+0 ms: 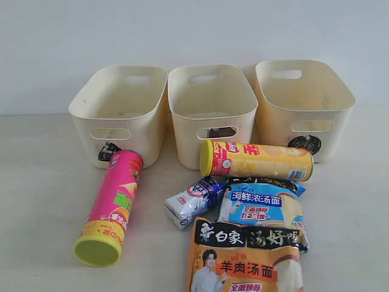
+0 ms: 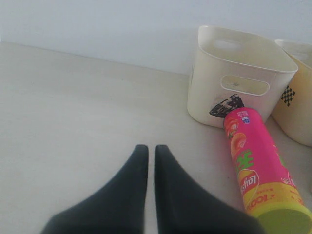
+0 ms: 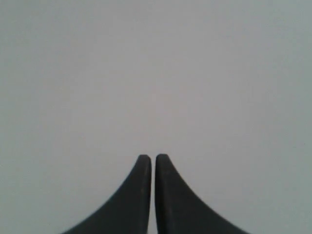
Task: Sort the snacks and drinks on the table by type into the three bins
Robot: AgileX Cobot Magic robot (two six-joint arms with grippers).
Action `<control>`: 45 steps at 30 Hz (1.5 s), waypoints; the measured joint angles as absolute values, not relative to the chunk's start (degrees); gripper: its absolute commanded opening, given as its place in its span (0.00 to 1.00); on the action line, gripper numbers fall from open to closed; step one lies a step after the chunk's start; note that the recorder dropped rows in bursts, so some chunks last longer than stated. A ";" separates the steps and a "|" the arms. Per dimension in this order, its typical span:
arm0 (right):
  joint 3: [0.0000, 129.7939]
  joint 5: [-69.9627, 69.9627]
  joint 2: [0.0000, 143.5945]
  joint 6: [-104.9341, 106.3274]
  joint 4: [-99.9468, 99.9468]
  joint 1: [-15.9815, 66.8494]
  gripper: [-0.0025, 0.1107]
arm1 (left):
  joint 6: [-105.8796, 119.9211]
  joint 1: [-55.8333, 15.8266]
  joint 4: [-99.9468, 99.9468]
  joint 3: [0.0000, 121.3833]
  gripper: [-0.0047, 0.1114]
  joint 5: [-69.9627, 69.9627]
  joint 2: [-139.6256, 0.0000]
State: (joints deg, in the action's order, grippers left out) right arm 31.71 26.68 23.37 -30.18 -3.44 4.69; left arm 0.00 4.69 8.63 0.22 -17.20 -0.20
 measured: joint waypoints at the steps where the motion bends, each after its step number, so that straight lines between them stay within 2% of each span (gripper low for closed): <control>1: 33.66 25.83 25.34 -30.16 -3.44 4.69 0.03 | 0.00 4.69 8.63 0.22 0.08 -17.20 -0.20; 15: 37.40 -16.80 53.27 -18.17 -6.05 4.69 0.03 | 0.00 4.69 8.63 0.22 0.08 -17.20 -0.20; 23: 42.90 -47.77 70.18 7.67 13.01 4.69 0.03 | 0.00 4.69 8.63 0.22 0.08 -17.20 -0.20; 29: 43.37 -54.77 77.08 23.23 33.36 4.69 0.03 | 0.00 4.69 8.63 0.22 0.08 -17.20 -0.20; 38: 39.15 -48.99 77.71 30.90 46.12 4.69 0.05 | 0.00 4.69 8.63 0.22 0.08 -17.20 -0.20; 40: 36.56 -47.59 77.71 33.30 49.45 4.69 0.12 | 0.00 4.69 8.63 0.22 0.08 -17.20 -0.20; 42: 34.11 -45.89 77.71 35.97 52.77 4.69 0.25 | 0.00 4.69 8.63 0.22 0.08 -17.20 -0.20; 45: 32.02 -44.00 77.71 38.99 56.38 4.69 0.62 | 0.00 4.69 8.63 0.22 0.08 -17.20 -0.20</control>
State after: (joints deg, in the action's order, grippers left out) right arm 32.02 -44.00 77.71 38.99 56.38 4.69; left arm 0.00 4.69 8.63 0.22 -17.20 -0.20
